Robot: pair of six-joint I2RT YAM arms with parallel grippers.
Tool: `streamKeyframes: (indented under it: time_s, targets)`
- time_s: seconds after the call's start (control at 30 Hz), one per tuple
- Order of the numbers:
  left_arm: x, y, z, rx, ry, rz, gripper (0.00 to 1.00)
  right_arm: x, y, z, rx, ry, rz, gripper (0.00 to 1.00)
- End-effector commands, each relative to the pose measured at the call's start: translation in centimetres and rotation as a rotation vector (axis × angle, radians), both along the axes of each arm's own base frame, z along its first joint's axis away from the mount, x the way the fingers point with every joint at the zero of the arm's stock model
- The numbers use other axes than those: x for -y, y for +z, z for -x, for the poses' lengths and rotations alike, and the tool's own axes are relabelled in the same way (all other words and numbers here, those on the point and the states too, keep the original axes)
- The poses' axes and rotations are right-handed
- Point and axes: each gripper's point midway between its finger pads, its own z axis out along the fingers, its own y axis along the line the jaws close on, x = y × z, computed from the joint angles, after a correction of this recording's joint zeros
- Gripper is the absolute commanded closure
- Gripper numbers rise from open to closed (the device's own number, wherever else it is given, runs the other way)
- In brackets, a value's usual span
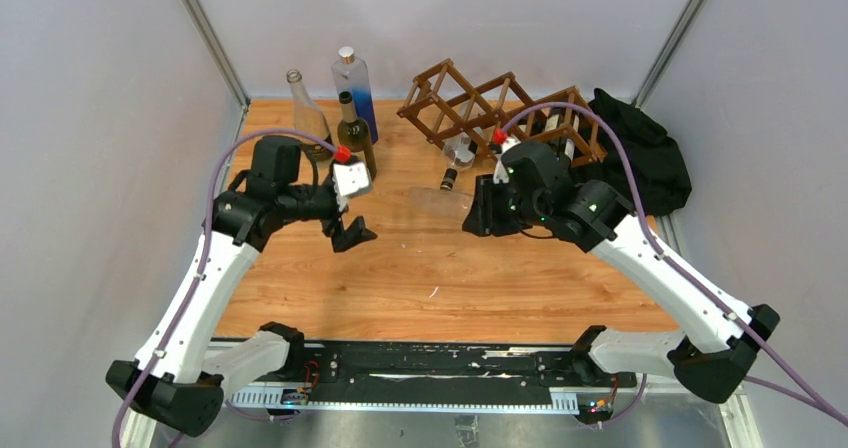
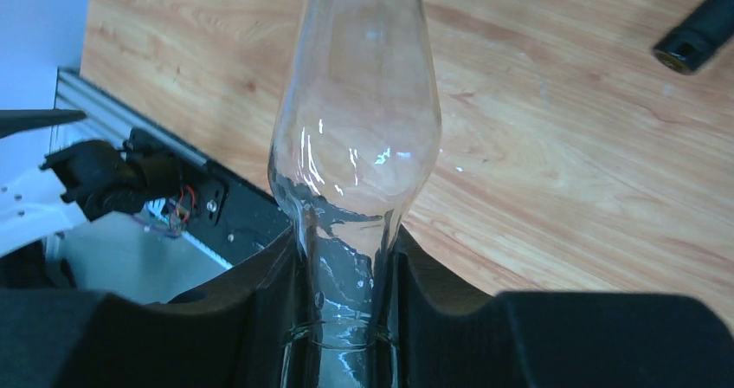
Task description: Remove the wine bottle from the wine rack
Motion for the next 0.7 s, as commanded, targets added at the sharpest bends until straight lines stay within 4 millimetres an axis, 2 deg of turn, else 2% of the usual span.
streamKeyframes:
  time_s: [0.0, 0.17, 0.27, 0.43, 0.67]
  targets:
    - [1.4, 0.1, 1.9, 0.148, -0.135, -0.048, 0.00, -2.9, 1.6, 2.1, 0.017, 0.175, -0.014, 1.00]
    - [3.0, -0.1, 2.1, 0.232, -0.164, -0.043, 0.00, -5.8, 1.8, 3.2, 0.006, 0.268, -0.022, 1.00]
    - [3.8, -1.2, 2.8, 0.230, -0.183, -0.040, 0.00, -7.9, 1.9, 4.0, -0.009, 0.313, -0.054, 1.00]
    - [4.7, -2.6, 4.1, 0.210, -0.233, -0.055, 0.00, -9.9, 2.3, 4.2, -0.021, 0.356, -0.056, 1.00]
    - [4.9, -2.6, 2.8, 0.246, -0.180, -0.049, 0.00, -13.1, 3.6, 5.3, -0.007, 0.445, -0.060, 1.00]
